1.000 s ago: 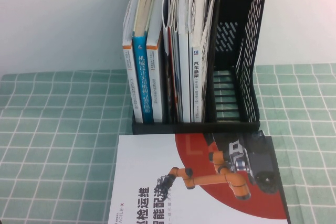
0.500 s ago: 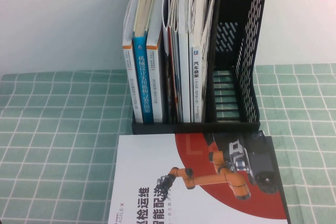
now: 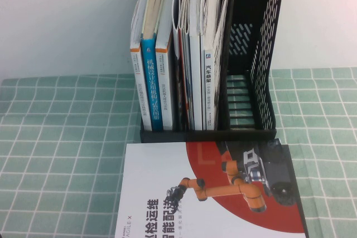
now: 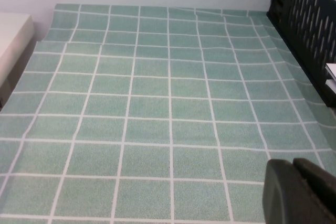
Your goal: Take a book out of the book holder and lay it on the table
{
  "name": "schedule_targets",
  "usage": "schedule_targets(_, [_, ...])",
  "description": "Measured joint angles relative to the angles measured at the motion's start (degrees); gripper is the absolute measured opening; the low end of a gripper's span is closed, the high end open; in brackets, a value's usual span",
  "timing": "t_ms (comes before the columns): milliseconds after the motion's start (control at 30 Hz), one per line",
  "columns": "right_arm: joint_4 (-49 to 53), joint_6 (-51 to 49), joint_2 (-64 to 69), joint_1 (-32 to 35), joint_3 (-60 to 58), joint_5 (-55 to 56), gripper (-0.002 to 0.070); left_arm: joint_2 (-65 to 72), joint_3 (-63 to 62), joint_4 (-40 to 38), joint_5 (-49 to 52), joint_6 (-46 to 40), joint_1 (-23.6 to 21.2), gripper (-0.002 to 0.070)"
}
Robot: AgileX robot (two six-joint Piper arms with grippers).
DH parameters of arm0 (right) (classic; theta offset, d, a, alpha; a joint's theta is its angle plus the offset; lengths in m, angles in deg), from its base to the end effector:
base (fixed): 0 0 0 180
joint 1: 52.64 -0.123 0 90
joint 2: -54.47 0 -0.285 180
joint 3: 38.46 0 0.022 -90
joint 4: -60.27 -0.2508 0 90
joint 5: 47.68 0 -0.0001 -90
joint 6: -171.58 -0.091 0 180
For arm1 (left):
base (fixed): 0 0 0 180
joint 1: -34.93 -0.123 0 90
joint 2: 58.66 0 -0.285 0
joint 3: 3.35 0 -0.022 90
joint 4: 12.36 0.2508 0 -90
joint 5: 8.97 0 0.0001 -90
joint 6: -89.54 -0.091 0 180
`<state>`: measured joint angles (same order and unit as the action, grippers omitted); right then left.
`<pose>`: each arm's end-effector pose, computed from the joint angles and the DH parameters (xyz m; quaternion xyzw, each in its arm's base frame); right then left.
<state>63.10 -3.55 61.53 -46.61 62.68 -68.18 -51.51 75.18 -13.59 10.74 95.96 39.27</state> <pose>0.0526 -0.0071 0.1720 -0.0052 0.8007 -0.0775 0.5940 0.0532 -0.0047 0.1751 -0.0203 0.7951 -0.0658 0.6025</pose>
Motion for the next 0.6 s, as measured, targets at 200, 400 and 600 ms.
schedule_targets(200, [0.6,0.0,0.0,0.0,0.0,0.0,-0.0002,0.0,0.0,0.0,0.0,0.0,0.0,-0.0003])
schedule_targets(400, [0.9,-0.1,0.0,0.0,0.0,0.0,-0.0002,0.0,0.0,0.0,0.0,0.0,0.0,-0.0003])
schedule_targets(600, [0.9,-0.1,0.0,0.0,0.0,0.0,-0.0002,0.0,0.0,0.0,0.0,0.0,0.0,-0.0003])
